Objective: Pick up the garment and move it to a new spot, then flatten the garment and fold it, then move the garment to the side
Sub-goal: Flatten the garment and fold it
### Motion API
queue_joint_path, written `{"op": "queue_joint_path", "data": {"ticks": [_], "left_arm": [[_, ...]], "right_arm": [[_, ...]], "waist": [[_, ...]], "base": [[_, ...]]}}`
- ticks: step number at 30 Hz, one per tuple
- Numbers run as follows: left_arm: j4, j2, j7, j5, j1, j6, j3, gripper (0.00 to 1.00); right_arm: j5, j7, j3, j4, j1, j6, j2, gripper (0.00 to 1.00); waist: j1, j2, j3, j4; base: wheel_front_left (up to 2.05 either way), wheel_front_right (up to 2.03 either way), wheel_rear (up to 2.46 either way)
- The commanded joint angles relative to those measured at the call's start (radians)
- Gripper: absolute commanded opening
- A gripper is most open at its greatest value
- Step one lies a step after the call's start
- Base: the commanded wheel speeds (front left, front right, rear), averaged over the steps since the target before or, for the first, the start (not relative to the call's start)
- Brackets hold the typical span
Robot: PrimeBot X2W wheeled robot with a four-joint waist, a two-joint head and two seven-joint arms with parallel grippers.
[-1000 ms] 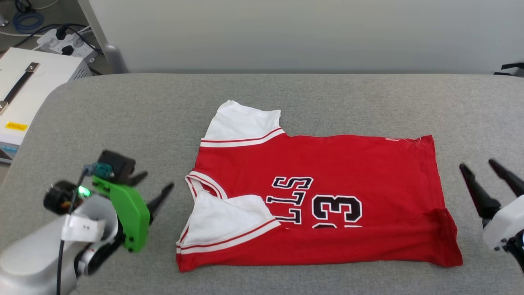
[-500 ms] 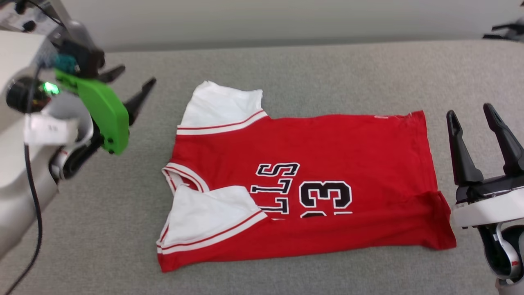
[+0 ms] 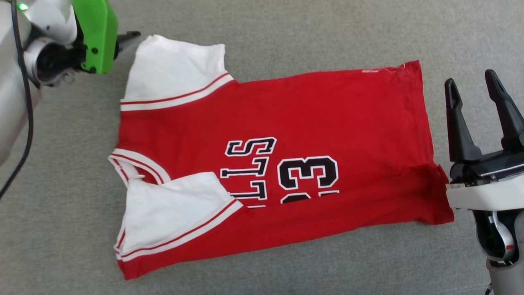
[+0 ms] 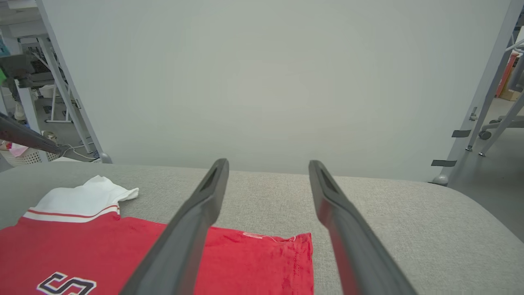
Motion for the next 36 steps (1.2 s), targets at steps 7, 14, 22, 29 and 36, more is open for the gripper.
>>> {"op": "queue_joint_path", "data": {"ticks": [7, 14, 22, 29, 36], "left_arm": [[0.084, -0.02, 0.118, 0.029, -0.079, 0.014, -0.04, 1.0], [0.13, -0.012, 0.117, 0.052, -0.066, 0.002, -0.069, 1.0], [0.121, -0.016, 0.083, 0.046, -0.018, -0.017, -0.094, 0.0], [0.082, -0.04, -0.038, 0.065, -0.025, -0.023, -0.096, 0.0], [-0.023, -0.043, -0.142, 0.065, -0.02, -0.024, -0.11, 0.0]], "right_arm": [[0.018, -0.037, 0.025, 0.038, -0.057, -0.001, 0.015, 1.0], [0.038, -0.056, 0.035, 0.071, -0.08, -0.001, 0.019, 1.0], [0.055, -0.067, 0.008, 0.099, -0.088, -0.001, 0.001, 1.0], [0.085, -0.03, -0.071, 0.083, -0.107, -0.001, -0.065, 1.0], [0.128, 0.173, -0.061, 0.078, -0.171, -0.001, -0.225, 1.0]], "waist": [[-0.0002, 0.0, 0.16, -0.101], [-0.0002, 0.0, 0.183, -0.113], [-0.0002, 0.0, 0.15, -0.085], [-0.0002, 0.0, 0.086, -0.029], [-0.0002, 0.0, 0.049, 0.035]], "base": [[0.0, 0.0, 0.0], [0.0, 0.0, 0.0], [0.0, 0.0, 0.0], [0.0, 0.0, 0.0], [0.0, 0.0, 0.0]]}}
